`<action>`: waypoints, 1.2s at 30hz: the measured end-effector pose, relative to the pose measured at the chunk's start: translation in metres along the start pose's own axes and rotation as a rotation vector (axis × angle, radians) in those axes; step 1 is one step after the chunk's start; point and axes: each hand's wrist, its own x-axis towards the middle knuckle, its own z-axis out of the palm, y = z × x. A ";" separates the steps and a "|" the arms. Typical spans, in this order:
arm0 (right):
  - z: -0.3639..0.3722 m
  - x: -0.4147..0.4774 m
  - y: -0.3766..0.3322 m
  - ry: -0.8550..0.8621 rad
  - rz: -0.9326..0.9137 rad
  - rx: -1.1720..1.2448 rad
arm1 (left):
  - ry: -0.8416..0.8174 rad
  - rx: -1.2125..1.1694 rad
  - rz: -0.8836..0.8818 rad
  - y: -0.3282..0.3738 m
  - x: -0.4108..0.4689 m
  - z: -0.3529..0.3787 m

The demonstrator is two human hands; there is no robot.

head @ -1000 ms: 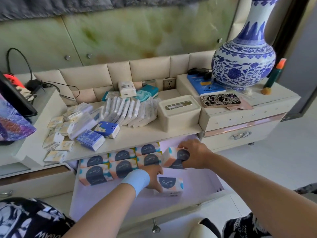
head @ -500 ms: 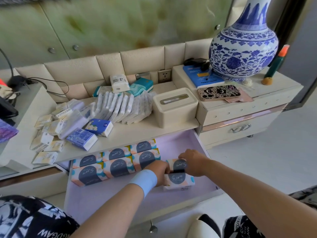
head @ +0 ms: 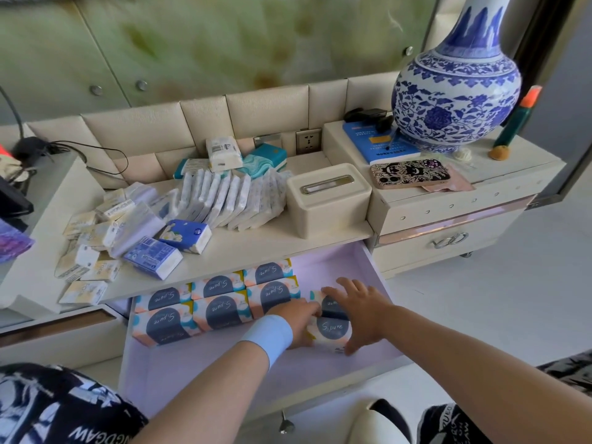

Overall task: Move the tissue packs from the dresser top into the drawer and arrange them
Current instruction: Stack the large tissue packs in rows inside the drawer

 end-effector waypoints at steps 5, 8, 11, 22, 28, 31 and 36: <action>-0.007 -0.006 -0.009 0.101 -0.068 -0.027 | -0.021 0.162 0.000 0.009 -0.009 0.001; -0.026 -0.010 -0.019 0.109 -0.021 0.066 | -0.095 0.164 -0.040 0.006 -0.018 -0.007; -0.043 -0.012 -0.034 0.037 0.218 0.226 | -0.121 0.025 -0.140 -0.011 -0.031 -0.018; -0.041 -0.010 -0.105 -0.468 0.410 1.143 | -0.076 -0.706 -0.137 -0.043 -0.076 -0.010; -0.031 -0.003 -0.113 -0.252 0.230 0.582 | -0.106 -0.188 -0.183 -0.058 -0.089 -0.001; -0.026 -0.001 -0.112 -0.173 0.135 0.404 | 0.090 -0.089 -0.188 -0.057 -0.088 -0.004; -0.023 0.007 -0.098 -0.104 0.012 0.437 | 0.060 -0.055 -0.100 -0.054 -0.069 -0.001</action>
